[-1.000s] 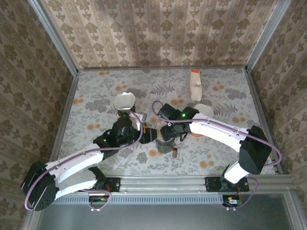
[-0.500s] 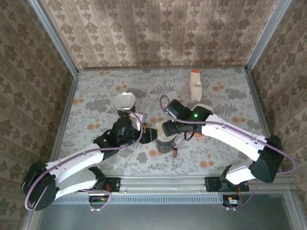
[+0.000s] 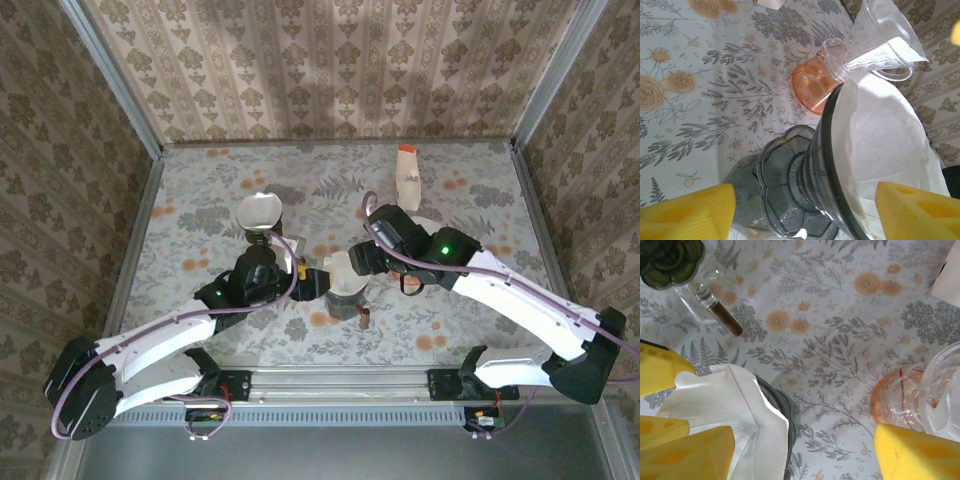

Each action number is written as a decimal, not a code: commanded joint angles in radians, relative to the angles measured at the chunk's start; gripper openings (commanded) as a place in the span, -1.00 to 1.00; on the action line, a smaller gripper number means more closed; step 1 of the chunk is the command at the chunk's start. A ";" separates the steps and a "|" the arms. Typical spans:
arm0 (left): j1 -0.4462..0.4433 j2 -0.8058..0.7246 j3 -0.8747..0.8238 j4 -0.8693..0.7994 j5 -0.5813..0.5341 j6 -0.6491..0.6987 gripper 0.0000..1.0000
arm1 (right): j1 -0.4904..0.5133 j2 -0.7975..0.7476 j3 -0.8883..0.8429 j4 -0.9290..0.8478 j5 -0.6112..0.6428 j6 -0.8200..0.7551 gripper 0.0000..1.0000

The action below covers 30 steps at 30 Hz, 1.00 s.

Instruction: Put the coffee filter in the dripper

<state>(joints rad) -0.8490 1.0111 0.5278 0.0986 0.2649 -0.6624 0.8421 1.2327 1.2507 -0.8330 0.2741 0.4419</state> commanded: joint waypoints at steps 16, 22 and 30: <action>0.003 -0.151 0.163 -0.180 -0.085 0.062 1.00 | 0.002 -0.142 -0.057 0.073 0.126 -0.011 0.65; 0.049 -0.229 0.280 -0.355 -0.219 0.182 1.00 | 0.002 -0.177 -0.104 0.121 0.154 -0.026 0.75; 0.273 -0.315 0.323 -0.469 -0.302 0.223 1.00 | 0.001 -0.239 -0.164 0.171 0.152 -0.047 0.79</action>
<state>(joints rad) -0.6376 0.7162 0.8253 -0.2832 0.0246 -0.4843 0.8421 1.0294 1.1046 -0.7021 0.4030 0.4183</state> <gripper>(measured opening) 0.997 0.884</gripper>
